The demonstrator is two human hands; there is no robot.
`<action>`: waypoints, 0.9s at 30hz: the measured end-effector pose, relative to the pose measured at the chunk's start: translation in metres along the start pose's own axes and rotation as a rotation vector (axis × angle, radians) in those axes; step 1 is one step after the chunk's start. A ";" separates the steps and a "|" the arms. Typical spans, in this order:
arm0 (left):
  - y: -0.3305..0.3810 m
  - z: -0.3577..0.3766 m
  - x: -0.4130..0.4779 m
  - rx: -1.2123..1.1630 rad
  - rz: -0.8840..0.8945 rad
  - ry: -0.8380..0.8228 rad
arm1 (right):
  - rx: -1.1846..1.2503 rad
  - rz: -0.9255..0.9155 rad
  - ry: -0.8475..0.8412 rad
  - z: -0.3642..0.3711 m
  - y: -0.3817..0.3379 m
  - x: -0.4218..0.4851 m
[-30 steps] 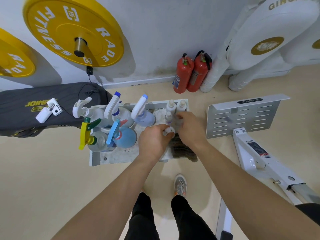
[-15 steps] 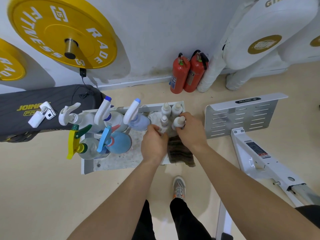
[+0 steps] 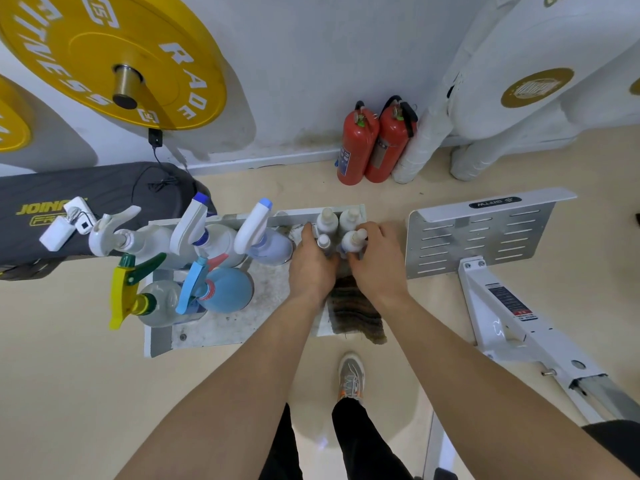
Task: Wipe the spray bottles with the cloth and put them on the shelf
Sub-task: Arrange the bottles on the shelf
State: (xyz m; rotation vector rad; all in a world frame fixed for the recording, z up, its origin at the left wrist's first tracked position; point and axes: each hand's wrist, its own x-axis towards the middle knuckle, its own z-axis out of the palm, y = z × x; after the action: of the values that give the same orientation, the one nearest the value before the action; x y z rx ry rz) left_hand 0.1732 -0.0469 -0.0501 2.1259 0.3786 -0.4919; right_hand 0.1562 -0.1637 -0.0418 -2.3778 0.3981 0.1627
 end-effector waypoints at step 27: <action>0.006 0.005 0.002 -0.048 -0.026 -0.005 | -0.075 -0.005 0.041 0.009 -0.005 -0.004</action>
State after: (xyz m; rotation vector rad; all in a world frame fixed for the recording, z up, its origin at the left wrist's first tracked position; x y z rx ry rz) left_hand 0.1768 -0.0545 -0.0495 2.0756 0.4113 -0.4987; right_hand 0.1540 -0.1532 -0.0444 -2.4590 0.4122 0.1289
